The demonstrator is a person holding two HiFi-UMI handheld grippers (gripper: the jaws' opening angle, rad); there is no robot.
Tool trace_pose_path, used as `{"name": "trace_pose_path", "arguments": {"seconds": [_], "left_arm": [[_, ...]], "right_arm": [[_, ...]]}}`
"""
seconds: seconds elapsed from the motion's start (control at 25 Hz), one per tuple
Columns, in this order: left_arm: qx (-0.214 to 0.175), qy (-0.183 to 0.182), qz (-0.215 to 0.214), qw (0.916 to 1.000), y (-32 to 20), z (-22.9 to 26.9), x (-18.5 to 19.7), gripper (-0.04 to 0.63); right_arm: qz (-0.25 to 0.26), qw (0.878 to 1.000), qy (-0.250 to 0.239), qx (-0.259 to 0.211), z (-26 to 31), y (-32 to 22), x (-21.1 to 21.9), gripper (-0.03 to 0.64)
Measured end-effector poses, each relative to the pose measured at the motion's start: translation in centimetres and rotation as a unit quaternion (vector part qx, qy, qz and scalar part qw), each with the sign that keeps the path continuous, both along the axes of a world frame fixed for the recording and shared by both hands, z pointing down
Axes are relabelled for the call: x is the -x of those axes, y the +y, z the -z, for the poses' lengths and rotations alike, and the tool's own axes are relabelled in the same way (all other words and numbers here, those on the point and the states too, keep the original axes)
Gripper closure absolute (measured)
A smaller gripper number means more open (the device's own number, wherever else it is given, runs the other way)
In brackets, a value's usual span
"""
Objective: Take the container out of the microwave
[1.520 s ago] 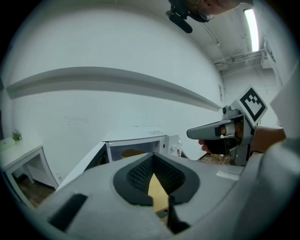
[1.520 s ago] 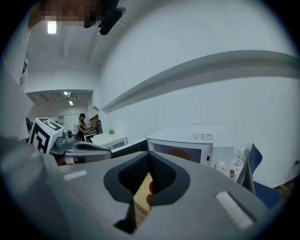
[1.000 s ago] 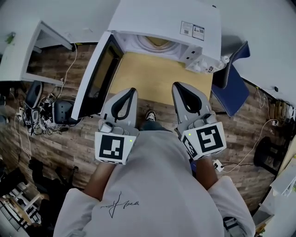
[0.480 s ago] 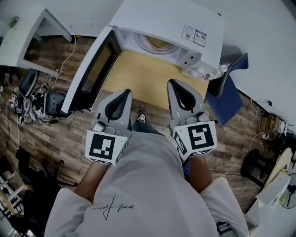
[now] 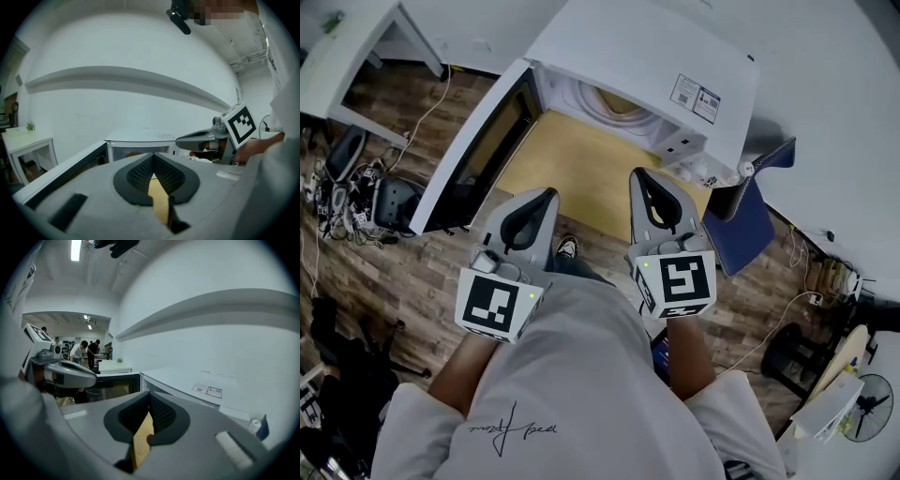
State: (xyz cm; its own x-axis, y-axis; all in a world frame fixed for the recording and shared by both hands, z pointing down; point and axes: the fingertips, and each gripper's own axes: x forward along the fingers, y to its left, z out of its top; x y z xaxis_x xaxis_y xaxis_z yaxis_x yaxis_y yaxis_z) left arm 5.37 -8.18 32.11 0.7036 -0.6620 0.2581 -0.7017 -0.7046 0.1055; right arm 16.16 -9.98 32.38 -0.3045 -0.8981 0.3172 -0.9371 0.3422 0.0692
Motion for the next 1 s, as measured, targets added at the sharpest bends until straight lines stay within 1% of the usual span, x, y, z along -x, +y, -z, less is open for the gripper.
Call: {"name": "trace_pose_path", "arguments": {"seconds": [0.08,0.16,0.36,0.44,0.52,0.56,0.76,1.0], "left_arm": [[-0.001,0.009,0.005,0.9999,-0.6,0.3,-0.1,0.603],[0.0,0.011,0.005,0.9999,-1.1,0.3,0.0,0.603],[0.003,0.003,0.003,1.0,-2.1,0.2,0.3,0.603],[0.003,0.001,0.004,1.0,-2.6,0.2,0.5,0.603],[0.004,0.0,0.005,1.0,-3.0,0.2,0.6,0.603],[0.004,0.0,0.005,1.0,-3.1,0.1,0.7,0.603],[0.008,-0.006,0.001,0.9999,-3.5,-0.1,0.9,0.603],[0.015,-0.012,0.0,0.9998,-3.9,-0.6,1.2,0.603]], "right_arm": [[0.004,1.0,0.013,-0.001,-0.4,-0.8,0.2,0.603],[0.007,1.0,0.021,0.001,-0.9,-1.5,0.4,0.603],[0.007,1.0,0.023,0.015,-2.2,-3.2,0.7,0.603],[0.007,0.999,0.032,0.022,-2.8,-3.9,0.7,0.601],[0.009,0.998,0.048,0.029,-3.3,-4.6,0.8,0.577],[0.007,0.998,0.054,0.03,-3.5,-4.9,0.9,0.577],[-0.002,0.998,0.059,0.038,-4.8,-6.1,0.7,0.577],[0.001,0.994,0.098,0.046,-6.4,-7.5,0.9,0.577]]}}
